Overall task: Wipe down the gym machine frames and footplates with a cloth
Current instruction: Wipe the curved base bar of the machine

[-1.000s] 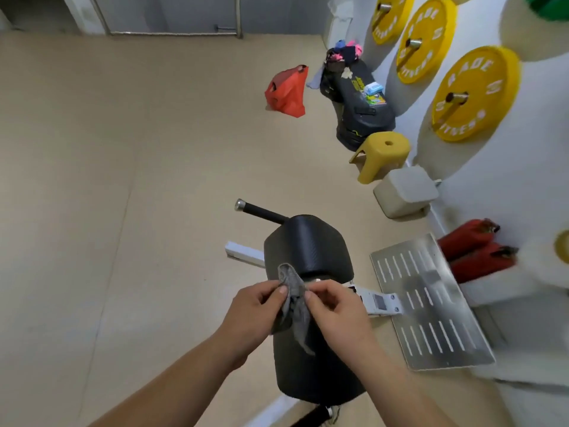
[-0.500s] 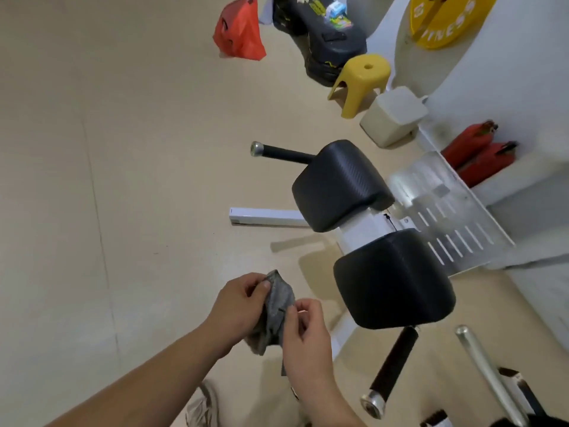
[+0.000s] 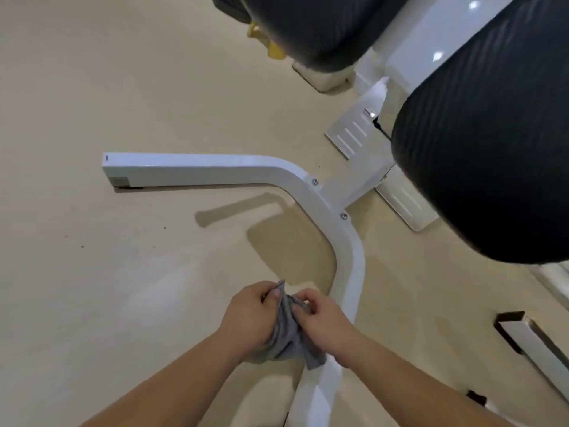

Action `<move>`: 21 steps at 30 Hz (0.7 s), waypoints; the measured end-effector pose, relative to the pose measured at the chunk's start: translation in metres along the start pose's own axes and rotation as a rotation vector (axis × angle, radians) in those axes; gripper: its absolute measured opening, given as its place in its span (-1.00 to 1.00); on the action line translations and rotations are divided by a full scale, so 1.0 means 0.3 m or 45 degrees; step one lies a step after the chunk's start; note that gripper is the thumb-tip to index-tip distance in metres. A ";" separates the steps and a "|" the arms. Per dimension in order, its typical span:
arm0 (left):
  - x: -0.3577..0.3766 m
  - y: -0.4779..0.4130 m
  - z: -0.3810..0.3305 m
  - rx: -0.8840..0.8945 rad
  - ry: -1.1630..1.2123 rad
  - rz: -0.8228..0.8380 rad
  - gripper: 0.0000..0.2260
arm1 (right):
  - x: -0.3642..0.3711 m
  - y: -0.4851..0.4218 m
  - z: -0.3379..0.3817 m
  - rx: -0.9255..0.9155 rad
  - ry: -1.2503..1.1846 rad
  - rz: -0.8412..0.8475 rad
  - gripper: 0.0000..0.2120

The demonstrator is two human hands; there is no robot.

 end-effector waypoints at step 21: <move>0.291 -0.515 0.195 0.075 -0.275 0.161 -0.52 | -0.190 -0.370 -0.556 0.236 0.922 -0.643 -0.55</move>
Point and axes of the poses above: each hand's wrist, its own y-axis away from the middle knuckle, its own x-axis out of the palm, z = x × y, the point moved 3 cm from there along -y, towards the middle knuckle, and after that the axes turned 14 degrees about z, right-handed, at the moved point
